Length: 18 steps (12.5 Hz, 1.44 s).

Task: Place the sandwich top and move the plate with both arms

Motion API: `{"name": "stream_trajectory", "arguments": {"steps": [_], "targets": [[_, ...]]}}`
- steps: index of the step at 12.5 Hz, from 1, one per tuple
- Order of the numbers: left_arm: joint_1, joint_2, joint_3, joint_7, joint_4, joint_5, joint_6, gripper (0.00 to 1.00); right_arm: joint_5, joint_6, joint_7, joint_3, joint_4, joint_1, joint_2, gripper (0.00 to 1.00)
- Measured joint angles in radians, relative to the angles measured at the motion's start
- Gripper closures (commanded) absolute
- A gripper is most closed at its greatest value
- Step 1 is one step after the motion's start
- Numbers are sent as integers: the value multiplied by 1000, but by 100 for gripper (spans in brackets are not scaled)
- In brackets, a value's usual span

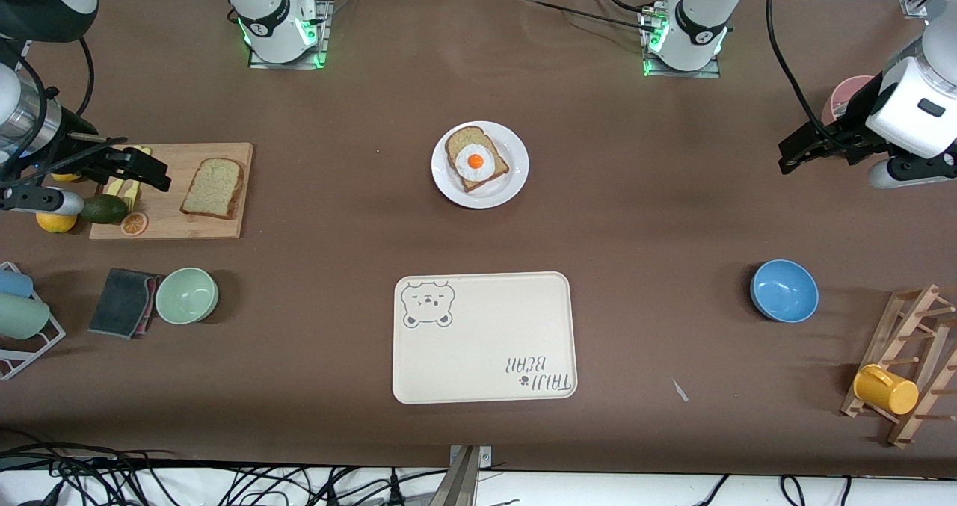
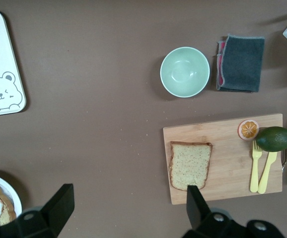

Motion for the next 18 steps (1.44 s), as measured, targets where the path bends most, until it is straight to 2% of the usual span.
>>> {"name": "stream_trajectory", "arguments": {"steps": [7,10,12,15,18], "targets": [[0,0,-4,0,0,0,0,0,0,15,-20,3,-3,0,45,0],[0,0,-4,0,0,0,0,0,-2,94,-20,14,-35,0,93,1],[0,0,-4,0,0,0,0,0,-38,201,-20,14,-111,0,112,1],[0,0,-4,0,0,0,0,0,-75,378,28,14,-300,0,108,1],[0,0,-4,0,0,0,0,0,-124,458,94,14,-443,0,105,1]]}}
